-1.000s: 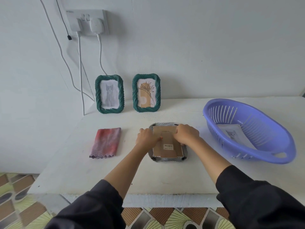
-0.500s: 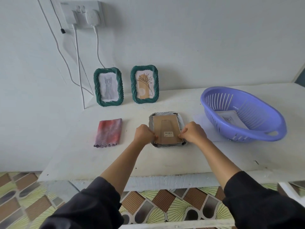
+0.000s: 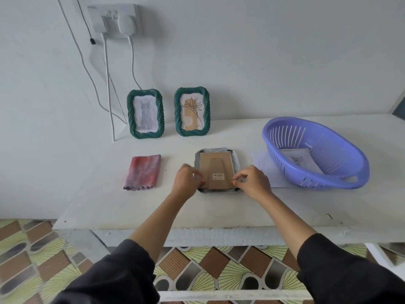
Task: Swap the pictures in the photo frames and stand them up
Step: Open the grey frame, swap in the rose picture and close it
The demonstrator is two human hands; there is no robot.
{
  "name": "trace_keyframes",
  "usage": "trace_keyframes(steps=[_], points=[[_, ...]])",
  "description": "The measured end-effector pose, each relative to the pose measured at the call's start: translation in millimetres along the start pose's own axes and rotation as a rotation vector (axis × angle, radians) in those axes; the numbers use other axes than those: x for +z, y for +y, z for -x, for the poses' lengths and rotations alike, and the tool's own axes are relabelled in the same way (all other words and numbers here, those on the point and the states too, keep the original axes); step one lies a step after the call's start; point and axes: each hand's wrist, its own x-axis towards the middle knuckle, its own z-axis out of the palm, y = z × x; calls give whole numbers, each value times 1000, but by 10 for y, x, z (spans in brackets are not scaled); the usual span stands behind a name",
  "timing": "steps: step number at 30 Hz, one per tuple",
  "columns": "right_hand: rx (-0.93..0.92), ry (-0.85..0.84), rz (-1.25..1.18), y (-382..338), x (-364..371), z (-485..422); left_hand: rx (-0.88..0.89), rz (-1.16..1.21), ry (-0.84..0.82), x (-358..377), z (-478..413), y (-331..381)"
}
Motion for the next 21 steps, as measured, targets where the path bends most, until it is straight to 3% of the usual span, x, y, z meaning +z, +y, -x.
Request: trace_keyframes(steps=[3, 7, 12, 17, 21], points=[[-136, -37, 143, 9, -70, 13, 178, -77, -79, -34, 56, -38], [-243, -233, 249, 21, -221, -26, 254, -118, -193, -159, 42, -143], [-423, -327, 424, -50, -295, -130, 314, -249, -268, -255, 6, -80], [-588, -280, 561, -31, -261, -156, 404, -368, -244, -252, 19, -46], [-614, -194, 495, -12, -213, -130, 400, -337, -219, -223, 14, -80]])
